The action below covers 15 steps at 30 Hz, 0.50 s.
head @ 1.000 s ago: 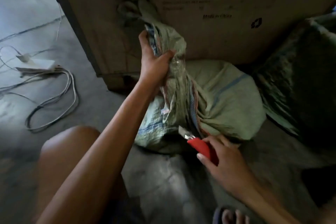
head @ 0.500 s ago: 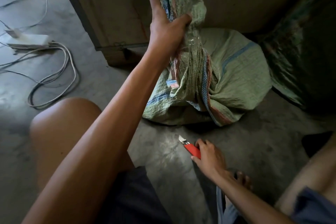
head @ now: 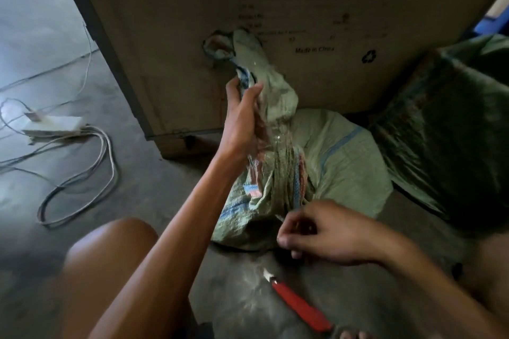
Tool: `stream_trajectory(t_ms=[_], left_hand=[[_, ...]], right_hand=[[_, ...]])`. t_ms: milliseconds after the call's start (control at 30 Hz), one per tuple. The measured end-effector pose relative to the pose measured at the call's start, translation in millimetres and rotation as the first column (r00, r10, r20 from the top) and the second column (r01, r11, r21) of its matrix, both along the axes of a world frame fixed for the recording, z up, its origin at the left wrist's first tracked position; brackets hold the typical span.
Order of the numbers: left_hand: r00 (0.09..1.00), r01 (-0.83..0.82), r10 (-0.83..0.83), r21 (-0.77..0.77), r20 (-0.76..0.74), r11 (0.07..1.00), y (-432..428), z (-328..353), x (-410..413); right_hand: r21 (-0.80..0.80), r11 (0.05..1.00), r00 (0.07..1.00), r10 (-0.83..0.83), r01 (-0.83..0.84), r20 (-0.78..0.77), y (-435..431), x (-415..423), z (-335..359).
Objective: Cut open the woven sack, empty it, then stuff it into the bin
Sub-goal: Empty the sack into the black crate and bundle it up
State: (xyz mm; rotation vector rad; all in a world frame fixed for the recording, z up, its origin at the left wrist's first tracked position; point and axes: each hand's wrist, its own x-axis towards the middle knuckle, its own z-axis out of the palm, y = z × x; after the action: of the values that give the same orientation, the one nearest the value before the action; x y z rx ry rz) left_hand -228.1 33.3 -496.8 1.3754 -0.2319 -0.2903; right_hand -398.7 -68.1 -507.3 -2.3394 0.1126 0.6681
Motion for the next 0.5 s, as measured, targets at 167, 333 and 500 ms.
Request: stream_trajectory(t_ms=[167,333,500], left_hand=[[0.999,0.031,-0.036,-0.159,-0.024,0.987,5,7,5],[0.984,0.170,-0.178,-0.248,-0.007,0.954,11,15,3],[0.971,0.173,-0.163,-0.045,0.173,0.984,10,11,-2]], right_hand=[[0.010,0.910,0.764,-0.354,0.414,0.539,-47,40,83],[0.349,0.798,0.740,-0.594,0.491,0.316,-58,73,87],[0.626,0.668,0.744,-0.637,0.402,0.202,-53,74,61]])
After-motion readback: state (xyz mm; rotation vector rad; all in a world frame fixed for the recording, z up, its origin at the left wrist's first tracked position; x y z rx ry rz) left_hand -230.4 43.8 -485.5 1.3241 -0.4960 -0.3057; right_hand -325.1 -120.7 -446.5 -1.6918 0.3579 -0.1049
